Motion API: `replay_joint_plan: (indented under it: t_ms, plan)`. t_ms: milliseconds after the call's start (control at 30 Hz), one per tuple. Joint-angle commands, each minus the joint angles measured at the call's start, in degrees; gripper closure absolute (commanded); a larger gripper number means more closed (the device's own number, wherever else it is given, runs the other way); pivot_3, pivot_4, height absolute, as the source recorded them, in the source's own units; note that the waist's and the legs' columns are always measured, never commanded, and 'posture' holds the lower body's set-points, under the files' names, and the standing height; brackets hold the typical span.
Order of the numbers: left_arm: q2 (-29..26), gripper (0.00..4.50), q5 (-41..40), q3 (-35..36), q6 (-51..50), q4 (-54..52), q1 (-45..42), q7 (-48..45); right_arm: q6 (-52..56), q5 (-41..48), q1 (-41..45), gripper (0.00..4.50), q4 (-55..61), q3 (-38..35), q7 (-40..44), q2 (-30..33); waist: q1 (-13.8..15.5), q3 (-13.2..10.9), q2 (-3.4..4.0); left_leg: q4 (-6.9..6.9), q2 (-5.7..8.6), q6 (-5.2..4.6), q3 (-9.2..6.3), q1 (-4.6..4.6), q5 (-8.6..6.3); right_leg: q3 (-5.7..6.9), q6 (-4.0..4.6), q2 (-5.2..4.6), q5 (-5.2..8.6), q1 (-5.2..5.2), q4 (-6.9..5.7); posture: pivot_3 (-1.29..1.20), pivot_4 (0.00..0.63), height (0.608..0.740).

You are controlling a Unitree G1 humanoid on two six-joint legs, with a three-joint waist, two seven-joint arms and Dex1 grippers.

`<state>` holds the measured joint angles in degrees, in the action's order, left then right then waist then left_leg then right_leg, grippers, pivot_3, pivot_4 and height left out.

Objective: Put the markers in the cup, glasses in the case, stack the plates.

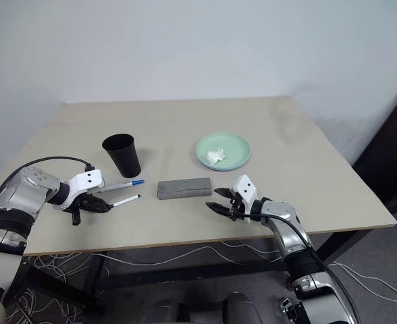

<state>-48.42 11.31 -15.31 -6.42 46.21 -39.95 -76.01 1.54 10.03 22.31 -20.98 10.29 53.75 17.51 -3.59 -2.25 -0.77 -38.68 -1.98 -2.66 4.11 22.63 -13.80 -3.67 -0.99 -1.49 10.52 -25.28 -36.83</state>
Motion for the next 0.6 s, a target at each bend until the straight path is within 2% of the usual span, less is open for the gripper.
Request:
replay_joint_plan:
  t_ms: [33, 200, 300, 500, 600]
  plan:
    - [0.78, 4.48, -1.75, 1.70, 0.49, -2.45, -1.74, 0.21, -0.31, 0.35, 1.16, 1.84, 2.28, -0.80, -0.45, -0.11, 0.00, 0.00, 0.00, 0.00, 0.01, -0.01, 0.01, 0.00, 0.00, 0.04, -0.01, -0.09, 0.00, 0.00, 0.00, 0.00, 0.000, 0.740]
    - [1.75, 4.48, -10.07, 7.44, -0.06, -9.88, 0.43, -2.24, -0.41, 0.35, 1.45, 1.84, 1.91, -0.87, -0.53, -0.11, -0.01, -0.02, -0.12, -0.02, 0.03, -0.06, 0.02, 0.26, 0.03, 0.19, -0.07, -0.25, 0.03, -0.06, 0.05, 0.00, 0.000, 0.740]
    - [2.76, 4.48, -17.56, 12.41, -3.84, -17.02, 2.81, -3.58, -0.56, 0.24, 1.85, 1.84, 1.47, -0.96, -0.55, -0.12, -0.26, -0.03, -0.13, -0.01, 0.08, -0.34, 0.03, 0.45, 0.14, 0.18, -0.23, -0.25, 0.14, -0.18, 0.10, 0.00, 0.000, 0.740]
    - [6.27, 4.48, -28.20, 20.82, -12.06, -28.51, 6.20, 2.08, -1.06, -0.04, 2.61, 1.84, 0.49, -0.89, -0.54, -0.32, -0.59, -0.05, -0.15, -0.02, 0.24, -0.44, 0.03, 0.40, 0.09, 0.16, -0.33, -0.22, 0.21, -0.12, 0.10, 0.00, 0.000, 0.740]
    - [8.47, 4.48, -31.08, 23.99, -13.03, -32.78, 7.12, 6.75, -1.40, -0.08, 2.84, 1.84, 0.06, -0.88, -0.50, -0.39, -0.59, -0.06, -0.16, -0.08, 0.23, -0.43, 0.01, 0.26, 0.09, 0.15, -0.32, -0.22, 0.20, 0.02, 0.07, 0.00, 0.000, 0.740]
